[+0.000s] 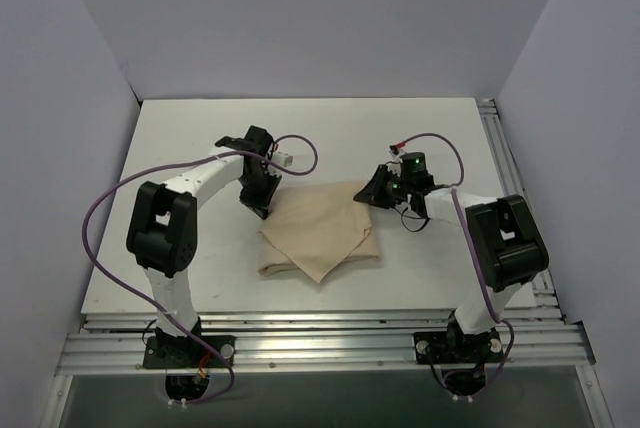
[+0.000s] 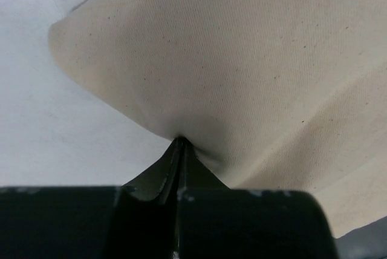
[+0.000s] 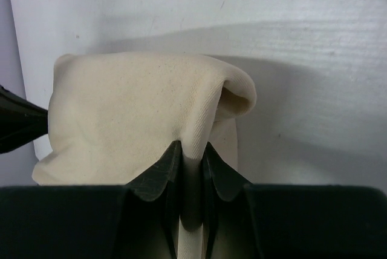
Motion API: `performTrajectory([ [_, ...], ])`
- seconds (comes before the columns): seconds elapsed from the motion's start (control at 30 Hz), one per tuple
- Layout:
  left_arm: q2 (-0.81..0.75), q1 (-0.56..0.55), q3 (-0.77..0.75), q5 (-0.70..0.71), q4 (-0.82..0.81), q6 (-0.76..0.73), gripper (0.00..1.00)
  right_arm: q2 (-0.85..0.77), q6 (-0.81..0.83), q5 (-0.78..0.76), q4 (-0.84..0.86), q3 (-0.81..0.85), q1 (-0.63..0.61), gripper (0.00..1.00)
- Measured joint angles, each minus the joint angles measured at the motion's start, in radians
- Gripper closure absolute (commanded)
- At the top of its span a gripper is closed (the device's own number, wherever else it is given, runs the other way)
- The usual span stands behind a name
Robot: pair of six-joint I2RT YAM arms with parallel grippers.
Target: Prepare the surgical pack
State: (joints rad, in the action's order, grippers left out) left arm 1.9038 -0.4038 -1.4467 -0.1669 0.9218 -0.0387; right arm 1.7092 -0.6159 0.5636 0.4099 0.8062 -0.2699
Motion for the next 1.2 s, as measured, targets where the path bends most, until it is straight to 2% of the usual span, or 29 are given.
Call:
performTrajectory([
  [0.27,0.134,0.014,-0.22,0.082,-0.059,-0.059,0.97,0.153,-0.116,-0.169,0.045,0.186,0.008,1.0],
  [0.43,0.288,0.027,-0.456,0.13,-0.068,-0.097,0.89,0.307,-0.128,-0.197,0.026,0.399,0.039,0.98],
  [0.47,0.315,0.03,-0.502,0.136,-0.067,-0.101,0.83,0.336,-0.119,-0.203,0.013,0.444,0.044,0.84],
  [0.57,0.344,0.041,-0.567,0.158,-0.063,-0.111,0.7,0.378,-0.083,-0.227,-0.038,0.534,0.056,0.64],
  [0.6,0.345,0.044,-0.581,0.171,-0.058,-0.114,0.61,0.379,-0.063,-0.233,-0.058,0.548,0.06,0.57],
  [0.7,0.345,0.049,-0.641,0.236,-0.014,-0.126,0.51,0.378,-0.004,-0.248,-0.136,0.595,0.069,0.49],
  [0.77,0.345,0.05,-0.694,0.281,0.023,-0.128,0.48,0.372,0.036,-0.27,-0.199,0.624,0.074,0.44],
  [0.87,0.324,0.05,-0.736,0.346,0.048,-0.139,0.44,0.323,0.085,-0.33,-0.296,0.636,0.075,0.36],
  [0.9,0.306,0.048,-0.736,0.366,0.06,-0.15,0.43,0.295,0.095,-0.353,-0.33,0.636,0.075,0.29],
  [1.03,0.197,0.03,-0.7,0.426,0.093,-0.209,0.43,0.103,0.094,-0.41,-0.415,0.577,0.073,0.27],
  [1.2,0.041,-0.021,-0.602,0.423,0.131,-0.244,0.44,-0.191,0.051,-0.414,-0.375,0.322,-0.005,0.31],
])
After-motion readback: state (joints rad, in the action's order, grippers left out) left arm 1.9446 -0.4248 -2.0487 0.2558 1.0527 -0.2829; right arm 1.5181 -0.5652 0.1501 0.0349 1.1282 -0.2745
